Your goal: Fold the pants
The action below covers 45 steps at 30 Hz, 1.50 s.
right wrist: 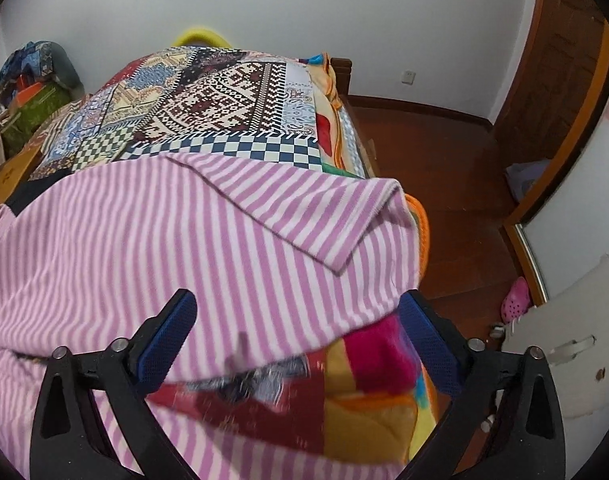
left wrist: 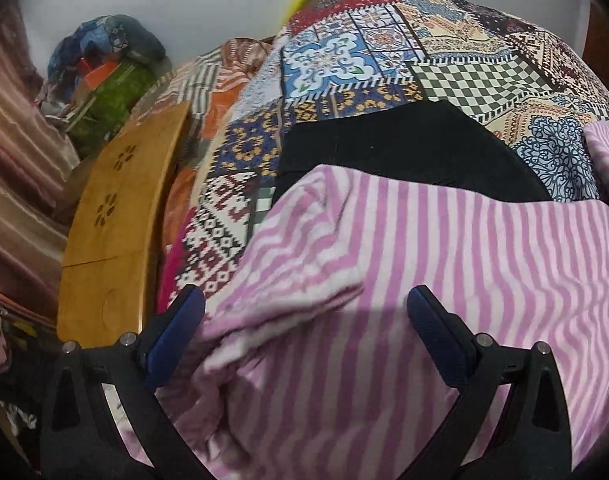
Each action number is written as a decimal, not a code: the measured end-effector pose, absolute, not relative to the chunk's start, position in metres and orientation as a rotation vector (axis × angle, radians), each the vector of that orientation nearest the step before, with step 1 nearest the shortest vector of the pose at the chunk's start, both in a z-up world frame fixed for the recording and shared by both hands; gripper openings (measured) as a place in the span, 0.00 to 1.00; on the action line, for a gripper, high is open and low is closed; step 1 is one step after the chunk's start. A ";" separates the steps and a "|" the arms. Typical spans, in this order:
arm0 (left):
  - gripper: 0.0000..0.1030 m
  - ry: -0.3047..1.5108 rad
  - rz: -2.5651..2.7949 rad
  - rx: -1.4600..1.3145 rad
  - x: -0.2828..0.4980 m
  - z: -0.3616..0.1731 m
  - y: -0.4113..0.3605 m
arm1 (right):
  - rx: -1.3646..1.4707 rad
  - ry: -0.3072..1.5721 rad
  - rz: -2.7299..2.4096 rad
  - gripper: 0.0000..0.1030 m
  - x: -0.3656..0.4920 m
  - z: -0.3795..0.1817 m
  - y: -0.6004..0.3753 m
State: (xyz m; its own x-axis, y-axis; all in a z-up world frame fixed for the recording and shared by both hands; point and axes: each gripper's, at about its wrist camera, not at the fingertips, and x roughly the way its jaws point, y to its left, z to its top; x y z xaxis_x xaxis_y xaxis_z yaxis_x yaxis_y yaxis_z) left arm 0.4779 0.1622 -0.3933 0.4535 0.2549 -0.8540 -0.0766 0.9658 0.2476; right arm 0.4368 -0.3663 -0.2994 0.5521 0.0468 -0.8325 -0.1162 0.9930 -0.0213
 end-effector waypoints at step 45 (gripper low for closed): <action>0.19 0.841 0.274 -0.073 0.429 -0.261 0.229 | 0.134 0.809 0.120 0.05 0.454 -0.210 -0.407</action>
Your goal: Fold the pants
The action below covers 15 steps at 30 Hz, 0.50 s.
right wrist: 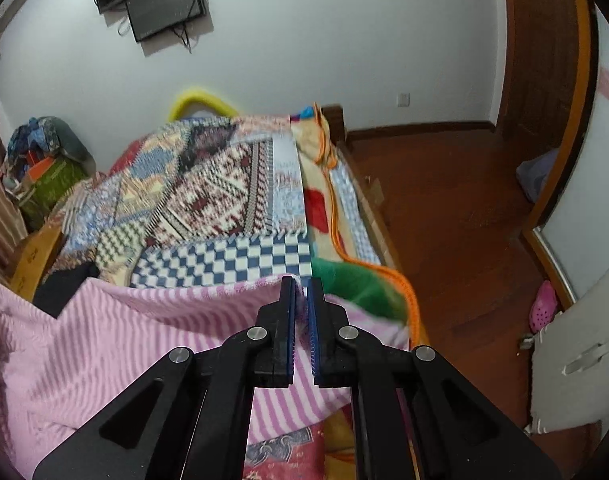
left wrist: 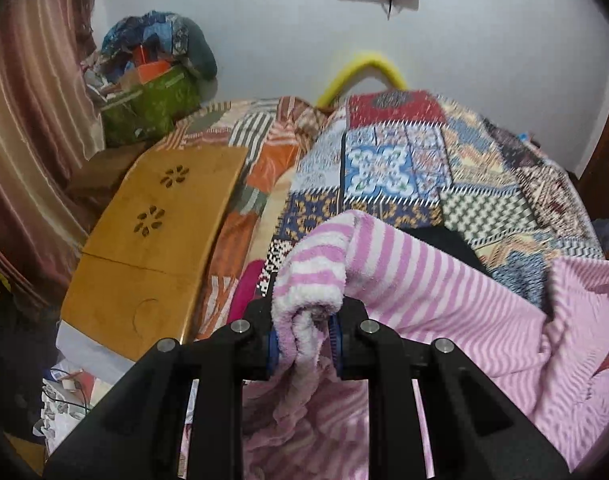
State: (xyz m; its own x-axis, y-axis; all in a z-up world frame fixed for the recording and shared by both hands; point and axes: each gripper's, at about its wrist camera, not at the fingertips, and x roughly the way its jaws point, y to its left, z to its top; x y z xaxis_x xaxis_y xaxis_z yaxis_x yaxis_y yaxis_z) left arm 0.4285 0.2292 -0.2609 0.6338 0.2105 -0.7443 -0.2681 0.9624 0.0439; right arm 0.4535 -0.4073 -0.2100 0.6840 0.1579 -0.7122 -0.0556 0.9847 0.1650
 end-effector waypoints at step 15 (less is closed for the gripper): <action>0.19 0.859 0.231 -0.097 0.394 -0.245 0.215 | 0.062 0.936 0.194 0.28 0.419 -0.226 -0.393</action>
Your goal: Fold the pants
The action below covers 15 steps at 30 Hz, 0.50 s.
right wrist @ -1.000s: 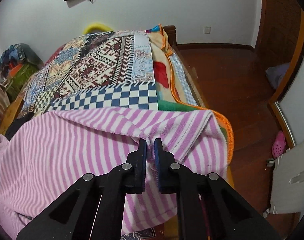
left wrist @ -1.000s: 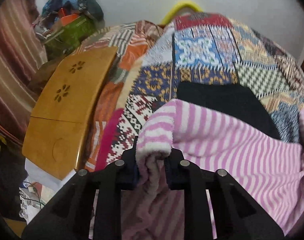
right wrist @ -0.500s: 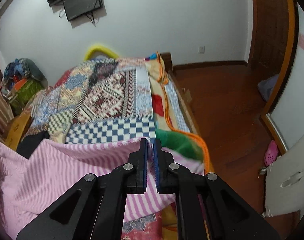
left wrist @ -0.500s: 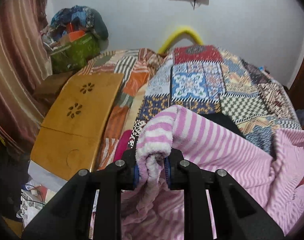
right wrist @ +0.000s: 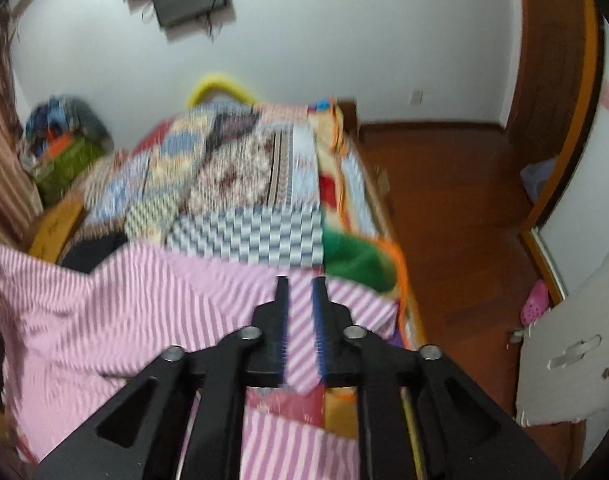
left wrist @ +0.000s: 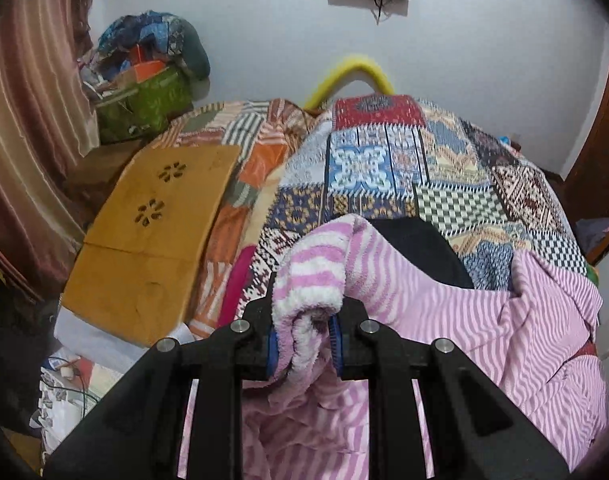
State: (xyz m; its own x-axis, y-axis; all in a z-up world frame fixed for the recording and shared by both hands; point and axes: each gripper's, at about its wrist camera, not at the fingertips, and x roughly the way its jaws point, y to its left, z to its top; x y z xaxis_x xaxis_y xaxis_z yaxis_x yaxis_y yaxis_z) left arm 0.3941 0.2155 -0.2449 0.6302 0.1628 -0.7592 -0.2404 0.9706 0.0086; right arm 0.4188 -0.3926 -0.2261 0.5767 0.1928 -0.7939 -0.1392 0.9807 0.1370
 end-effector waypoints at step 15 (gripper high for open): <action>0.19 0.945 0.238 -0.056 0.427 -0.307 0.211 | -0.030 1.171 0.235 0.51 0.455 -0.367 -0.341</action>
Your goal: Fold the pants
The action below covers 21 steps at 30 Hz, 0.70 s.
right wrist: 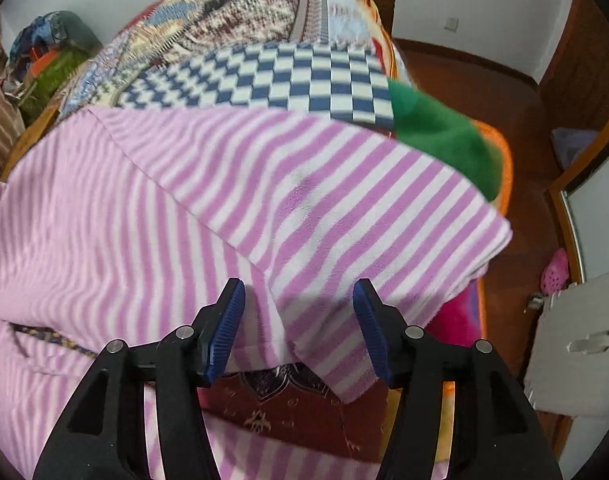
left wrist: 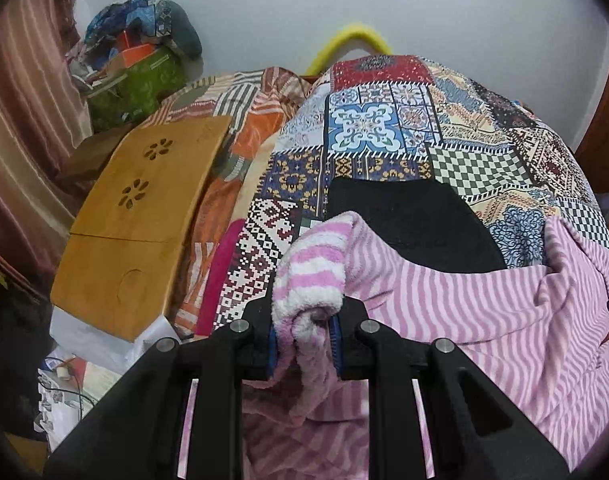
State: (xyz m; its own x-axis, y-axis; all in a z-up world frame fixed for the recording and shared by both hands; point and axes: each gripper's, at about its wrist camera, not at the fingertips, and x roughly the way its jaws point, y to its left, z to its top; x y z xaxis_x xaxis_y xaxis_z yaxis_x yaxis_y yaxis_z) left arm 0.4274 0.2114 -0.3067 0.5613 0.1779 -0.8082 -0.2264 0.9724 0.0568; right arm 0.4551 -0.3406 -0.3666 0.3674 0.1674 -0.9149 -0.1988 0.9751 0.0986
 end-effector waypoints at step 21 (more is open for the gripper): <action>0.19 0.822 0.341 -0.051 0.413 -0.255 0.231 | 0.045 0.832 0.023 0.05 0.448 -0.252 -0.411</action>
State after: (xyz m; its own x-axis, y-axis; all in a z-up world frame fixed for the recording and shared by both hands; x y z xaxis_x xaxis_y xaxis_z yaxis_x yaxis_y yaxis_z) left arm 0.4130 0.2310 -0.2550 0.6294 0.2779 -0.7257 -0.3174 0.9443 0.0864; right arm 0.4481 -0.4112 -0.2523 0.6734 0.0385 -0.7383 -0.0030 0.9988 0.0494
